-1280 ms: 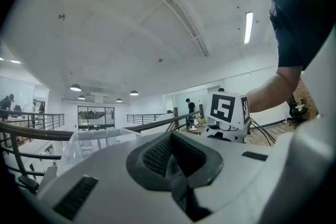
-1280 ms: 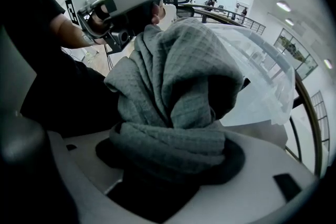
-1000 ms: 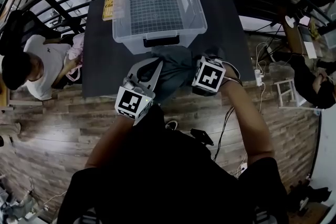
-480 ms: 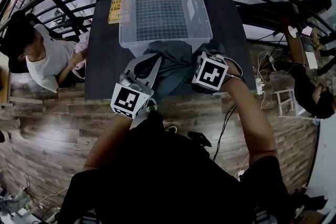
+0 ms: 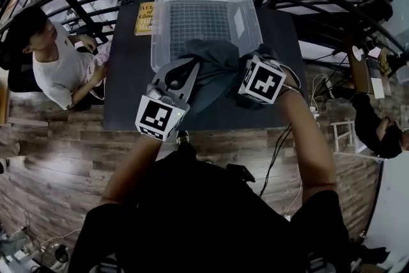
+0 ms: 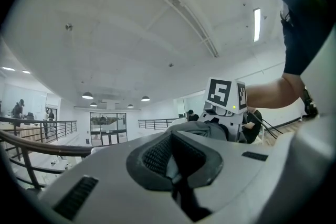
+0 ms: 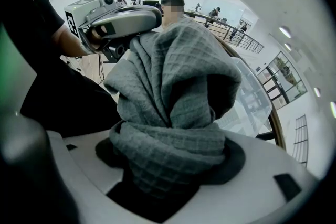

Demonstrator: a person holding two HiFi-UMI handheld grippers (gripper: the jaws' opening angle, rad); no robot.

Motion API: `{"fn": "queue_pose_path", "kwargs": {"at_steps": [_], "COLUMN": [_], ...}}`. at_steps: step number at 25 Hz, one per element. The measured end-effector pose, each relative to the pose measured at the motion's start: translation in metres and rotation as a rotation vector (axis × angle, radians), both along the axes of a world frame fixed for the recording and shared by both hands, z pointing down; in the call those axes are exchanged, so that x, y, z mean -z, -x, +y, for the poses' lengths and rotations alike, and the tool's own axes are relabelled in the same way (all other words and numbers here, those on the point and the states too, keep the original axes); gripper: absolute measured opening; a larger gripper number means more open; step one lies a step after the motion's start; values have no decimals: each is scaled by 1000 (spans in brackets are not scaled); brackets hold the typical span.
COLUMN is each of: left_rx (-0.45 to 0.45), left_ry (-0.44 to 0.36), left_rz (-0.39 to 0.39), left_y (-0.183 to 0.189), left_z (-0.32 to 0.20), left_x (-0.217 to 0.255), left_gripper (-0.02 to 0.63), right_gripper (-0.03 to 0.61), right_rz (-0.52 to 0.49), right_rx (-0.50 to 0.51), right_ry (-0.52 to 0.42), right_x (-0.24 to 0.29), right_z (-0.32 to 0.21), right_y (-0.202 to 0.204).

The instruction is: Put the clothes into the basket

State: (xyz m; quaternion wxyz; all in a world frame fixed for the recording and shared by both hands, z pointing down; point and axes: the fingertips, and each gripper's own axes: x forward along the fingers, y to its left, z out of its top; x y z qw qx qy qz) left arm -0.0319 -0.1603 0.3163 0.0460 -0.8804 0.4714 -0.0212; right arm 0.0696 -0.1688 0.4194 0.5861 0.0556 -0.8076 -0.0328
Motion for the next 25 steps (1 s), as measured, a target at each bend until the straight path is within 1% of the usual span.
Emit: {"fn": "queue_pose_path", "kwargs": {"at_steps": [6,14,21,25], "left_rx": [2,-15,-54,-37], "left_ry": [-11,-22,-23,-27], "left_rz": [16,15,21,28], "left_y": [15,41,47,54], "left_z": [-34,-87,-121,-140], "left_x": [10,18,26,25], "left_gripper": [3,3,3,3], "right_gripper": [351,353,353,353], "right_rz": [-26,-9,-16,-28], "right_rx": [-12,-38,-73,-84], "right_ry": [-10,-17,-44,-64], "right_x": [4,14,28,33], "right_z": [-39,-91,-133,-157], "right_y": [20,42,54,62]}}
